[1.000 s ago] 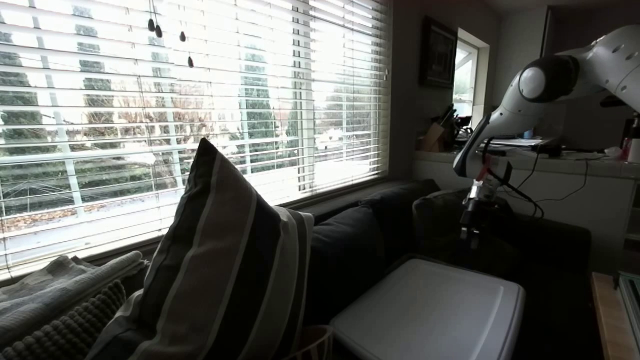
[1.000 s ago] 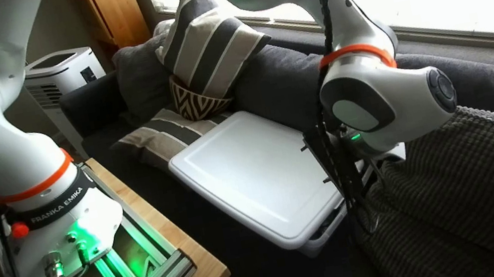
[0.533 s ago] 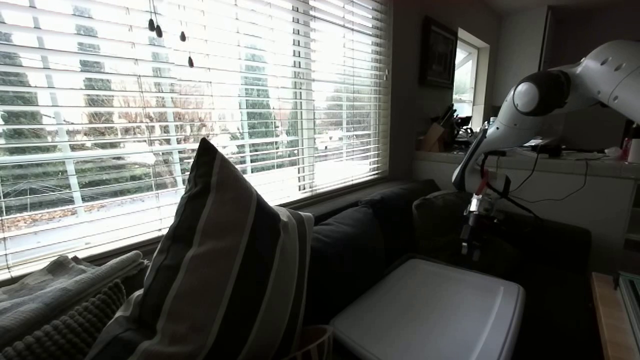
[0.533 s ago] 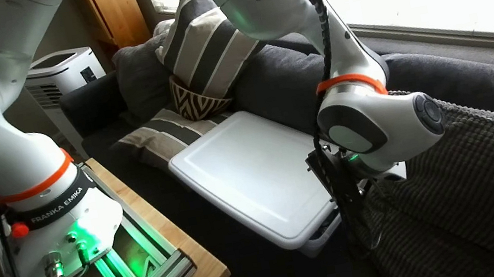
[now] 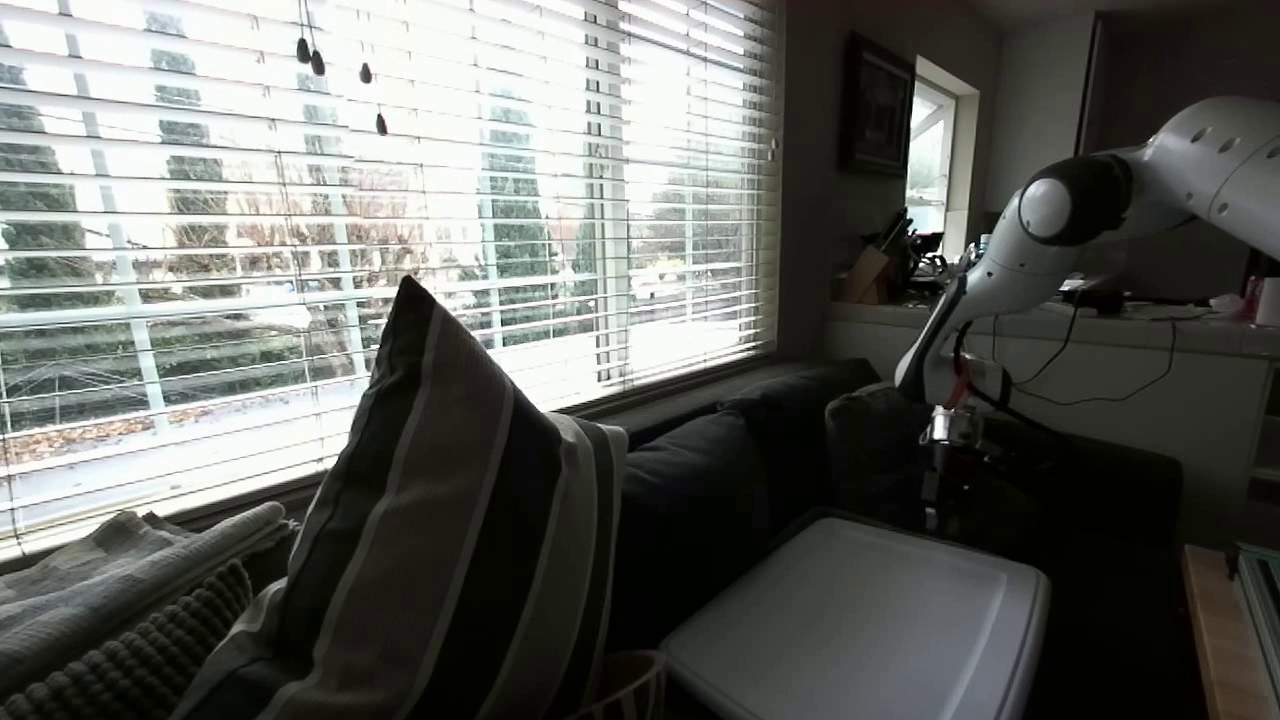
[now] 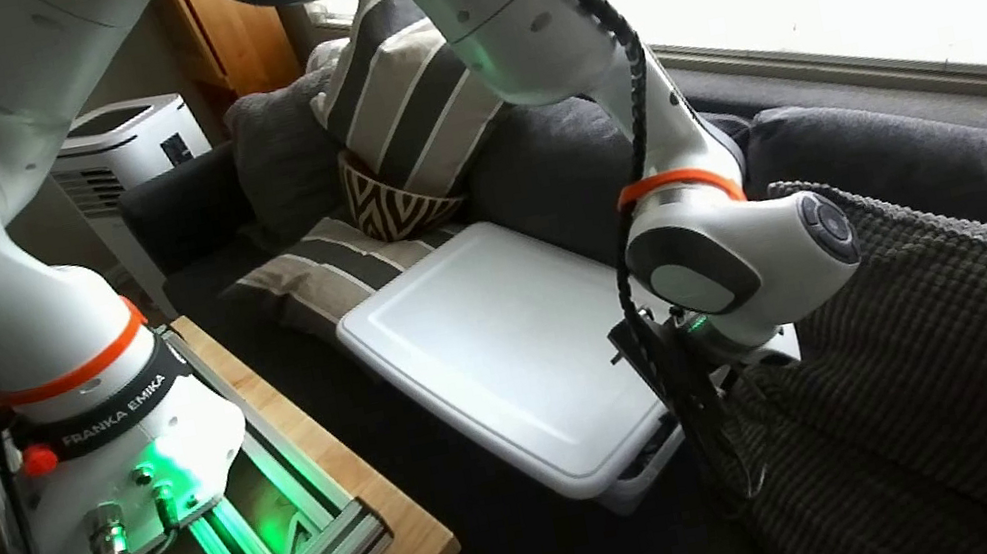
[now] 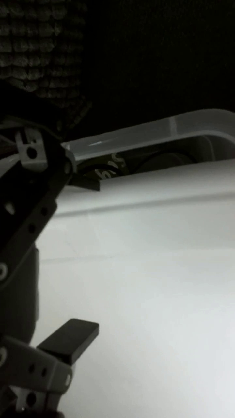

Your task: Close the bowl with the lid

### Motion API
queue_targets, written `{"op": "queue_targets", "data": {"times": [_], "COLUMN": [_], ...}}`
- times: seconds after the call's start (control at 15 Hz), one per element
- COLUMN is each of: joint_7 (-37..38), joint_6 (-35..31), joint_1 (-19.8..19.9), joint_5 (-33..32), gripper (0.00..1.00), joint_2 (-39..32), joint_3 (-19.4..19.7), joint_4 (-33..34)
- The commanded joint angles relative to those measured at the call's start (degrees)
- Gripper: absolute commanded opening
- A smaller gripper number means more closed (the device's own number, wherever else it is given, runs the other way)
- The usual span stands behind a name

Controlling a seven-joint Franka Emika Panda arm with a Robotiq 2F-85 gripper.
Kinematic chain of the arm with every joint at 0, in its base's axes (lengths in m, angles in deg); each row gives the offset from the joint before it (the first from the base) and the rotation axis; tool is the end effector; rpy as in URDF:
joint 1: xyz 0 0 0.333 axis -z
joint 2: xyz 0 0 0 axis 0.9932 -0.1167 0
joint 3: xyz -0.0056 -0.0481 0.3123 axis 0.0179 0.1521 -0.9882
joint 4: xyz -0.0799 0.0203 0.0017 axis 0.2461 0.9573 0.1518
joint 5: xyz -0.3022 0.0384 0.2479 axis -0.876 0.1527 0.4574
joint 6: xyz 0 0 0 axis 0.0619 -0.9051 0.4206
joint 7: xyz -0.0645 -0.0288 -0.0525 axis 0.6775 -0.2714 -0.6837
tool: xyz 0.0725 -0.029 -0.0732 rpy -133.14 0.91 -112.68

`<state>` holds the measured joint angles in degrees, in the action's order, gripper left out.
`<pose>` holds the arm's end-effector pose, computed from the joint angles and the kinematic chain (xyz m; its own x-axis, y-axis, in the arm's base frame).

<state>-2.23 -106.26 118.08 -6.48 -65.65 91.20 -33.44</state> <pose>0.4350 -0.3912 -0.0021 0.9768 -0.1350 -0.1665 -0.1982 -0.8649 -0.4612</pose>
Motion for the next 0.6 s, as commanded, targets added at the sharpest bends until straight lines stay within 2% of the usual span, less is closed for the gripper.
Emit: {"op": "queue_targets", "data": {"times": [0.0,0.53], "joint_7": [2.3,6.0], "joint_6": [-0.8,-2.2], "joint_1": [1.6,2.4], "joint_5": [-4.1,-8.1], "gripper": [1.00,1.00], "joint_2": [-2.3,-3.8], "joint_3": [-2.0,-2.3], "joint_4": [1.7,2.5]}}
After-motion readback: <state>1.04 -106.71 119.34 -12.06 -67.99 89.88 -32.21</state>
